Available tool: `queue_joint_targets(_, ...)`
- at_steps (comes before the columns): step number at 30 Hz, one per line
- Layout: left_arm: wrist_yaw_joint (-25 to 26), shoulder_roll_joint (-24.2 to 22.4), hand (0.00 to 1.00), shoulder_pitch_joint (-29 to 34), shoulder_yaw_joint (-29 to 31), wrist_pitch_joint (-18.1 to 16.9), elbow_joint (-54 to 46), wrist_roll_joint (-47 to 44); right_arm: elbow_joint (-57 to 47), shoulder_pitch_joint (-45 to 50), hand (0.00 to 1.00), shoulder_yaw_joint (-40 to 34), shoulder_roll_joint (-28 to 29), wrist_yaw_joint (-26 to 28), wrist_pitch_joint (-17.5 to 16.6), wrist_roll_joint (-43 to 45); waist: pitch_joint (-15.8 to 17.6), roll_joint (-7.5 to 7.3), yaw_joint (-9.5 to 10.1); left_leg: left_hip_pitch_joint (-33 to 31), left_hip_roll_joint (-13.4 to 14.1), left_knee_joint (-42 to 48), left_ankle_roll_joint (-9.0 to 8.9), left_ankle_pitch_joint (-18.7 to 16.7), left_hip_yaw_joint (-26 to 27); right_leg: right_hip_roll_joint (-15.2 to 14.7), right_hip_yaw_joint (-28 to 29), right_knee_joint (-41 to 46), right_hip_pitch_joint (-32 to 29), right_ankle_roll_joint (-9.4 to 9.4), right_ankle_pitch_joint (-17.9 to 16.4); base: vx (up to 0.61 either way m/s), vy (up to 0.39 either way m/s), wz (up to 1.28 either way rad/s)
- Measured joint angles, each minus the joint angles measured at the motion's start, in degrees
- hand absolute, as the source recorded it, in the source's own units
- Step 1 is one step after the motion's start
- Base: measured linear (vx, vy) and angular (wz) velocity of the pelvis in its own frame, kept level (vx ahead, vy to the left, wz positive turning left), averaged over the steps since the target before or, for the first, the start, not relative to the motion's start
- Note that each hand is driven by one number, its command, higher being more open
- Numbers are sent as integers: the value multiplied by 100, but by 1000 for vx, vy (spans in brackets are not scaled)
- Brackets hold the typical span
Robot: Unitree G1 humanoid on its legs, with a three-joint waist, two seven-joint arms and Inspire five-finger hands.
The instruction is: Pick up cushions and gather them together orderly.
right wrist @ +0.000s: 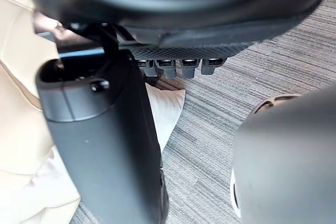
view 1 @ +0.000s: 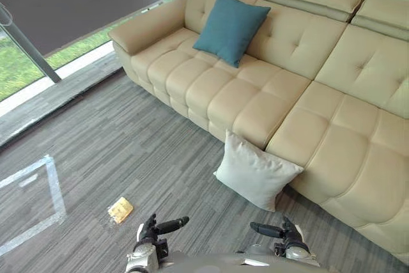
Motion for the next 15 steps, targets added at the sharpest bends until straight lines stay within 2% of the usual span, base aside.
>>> queue_joint_targets(1, -4, -22, 100, -13, 0, -6, -22, -3, 0, 6, 100, 0, -12, -15, 3, 0, -3, 9, 28, -133, -36, 53, 45, -341, -98, -20, 136, -40, 58, -6, -4, 171, 133, -91)
queue_joint_targets(2, -7, -43, 100, -18, -3, -23, -100, -6, 2, 19, 100, 0, 10, -25, 5, 1, 3, -20, 61, -323, -181, -320, 96, -659, -135, -113, 353, -65, 81, 19, 9, 137, 153, -72)
queue_joint_targets(3, -9, -46, 100, -20, -5, -29, -112, -5, 2, 20, 100, 0, 19, -25, 5, 1, 7, -28, 60, -356, -220, -436, 105, -695, -154, -136, 405, -67, 80, 20, 10, 145, 192, -79)
queue_joint_targets(4, -14, -52, 100, -36, -13, -50, -122, -3, -8, 22, 100, -12, 58, -30, 2, 0, 26, -63, 64, -466, -372, -1035, 128, -778, -254, -236, 557, -64, 84, 123, 5, 163, 234, -62)
queue_joint_targets(6, -23, -54, 100, -64, -27, -58, -112, -1, -15, 31, 100, -71, 58, -35, 32, 109, 33, -54, 63, -633, -714, -2246, 137, -698, -1022, -354, 880, -14, 66, 398, -174, 180, 276, -67)
queue_joint_targets(7, -8, -88, 100, -52, -29, -58, -94, -3, -24, 45, 100, -66, 22, -41, 35, 112, 9, 16, 65, -606, -790, -2688, 111, -620, -1375, -333, 986, 48, 31, 491, -244, 215, 322, -86)
queue_joint_targets(8, 11, -77, 100, -42, -7, -63, -8, -97, -3, 61, 100, 45, -44, -77, 48, 116, -30, 79, 111, -476, -926, -2850, 9, -161, -1587, -354, 1359, 232, -32, 604, -387, 268, 316, -75)
queue_joint_targets(9, 15, 16, 100, -34, -26, -64, 2, -91, -10, 85, 100, 69, 78, -89, 58, 127, -141, -104, 69, -474, -1076, -2862, 40, -296, -1528, -423, 1681, 181, -70, 597, -383, 327, 362, -62)
queue_joint_targets(13, 0, 118, 100, -62, -24, -42, 56, -95, -5, 144, 100, 68, 192, -62, 85, 106, -261, -368, 90, -233, -1206, -2754, 250, -610, -1041, -603, 2355, 304, -134, 628, -370, 307, 216, -50)
queue_joint_targets(15, 1, 127, 100, -35, -18, -34, 235, -97, -6, 122, 100, 75, 182, -32, 89, 101, -406, -308, 106, 36, -1167, -2835, 269, -607, -677, -687, 2391, 558, -326, 820, -189, 333, 139, -98)
